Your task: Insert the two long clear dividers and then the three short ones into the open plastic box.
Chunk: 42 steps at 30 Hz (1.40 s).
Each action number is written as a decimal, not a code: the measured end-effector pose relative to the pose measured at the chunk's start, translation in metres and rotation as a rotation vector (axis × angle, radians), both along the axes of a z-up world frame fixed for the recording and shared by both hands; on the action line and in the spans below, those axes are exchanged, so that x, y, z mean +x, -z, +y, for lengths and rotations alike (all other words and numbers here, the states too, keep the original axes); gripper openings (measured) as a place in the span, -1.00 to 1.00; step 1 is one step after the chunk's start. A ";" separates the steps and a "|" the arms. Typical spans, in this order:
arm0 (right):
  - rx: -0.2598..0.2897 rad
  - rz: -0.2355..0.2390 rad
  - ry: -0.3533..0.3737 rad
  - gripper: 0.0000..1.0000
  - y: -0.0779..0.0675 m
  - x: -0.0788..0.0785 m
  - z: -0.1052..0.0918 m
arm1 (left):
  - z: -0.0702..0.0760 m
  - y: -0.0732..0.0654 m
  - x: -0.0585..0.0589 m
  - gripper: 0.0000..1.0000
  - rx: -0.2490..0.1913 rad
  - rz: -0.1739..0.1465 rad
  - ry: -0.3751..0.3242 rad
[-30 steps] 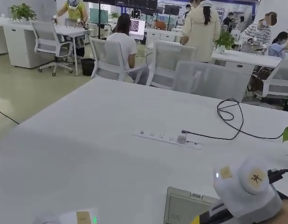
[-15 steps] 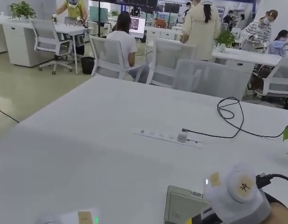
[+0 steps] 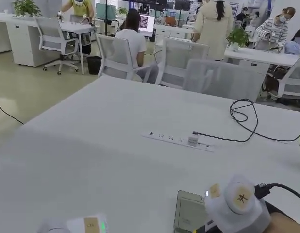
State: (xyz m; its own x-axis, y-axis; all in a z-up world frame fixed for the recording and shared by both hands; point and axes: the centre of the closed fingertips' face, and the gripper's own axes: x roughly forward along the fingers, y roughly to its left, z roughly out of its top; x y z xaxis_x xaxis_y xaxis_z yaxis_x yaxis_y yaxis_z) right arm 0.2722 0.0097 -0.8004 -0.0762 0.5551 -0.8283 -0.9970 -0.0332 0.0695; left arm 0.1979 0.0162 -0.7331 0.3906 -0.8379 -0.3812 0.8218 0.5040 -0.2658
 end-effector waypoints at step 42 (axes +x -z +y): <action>0.067 0.002 0.096 -0.44 -0.048 0.006 -0.045 | -0.003 0.002 -0.002 1.00 0.028 -0.010 0.027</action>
State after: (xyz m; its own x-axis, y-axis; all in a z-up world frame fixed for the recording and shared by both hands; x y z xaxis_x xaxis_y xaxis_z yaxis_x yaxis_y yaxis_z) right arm 0.2786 -0.0350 -0.7524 -0.0214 0.6137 -0.7892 -0.9957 0.0579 0.0719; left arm 0.1962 0.0135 -0.7353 0.3723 -0.8370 -0.4010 0.8375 0.4892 -0.2436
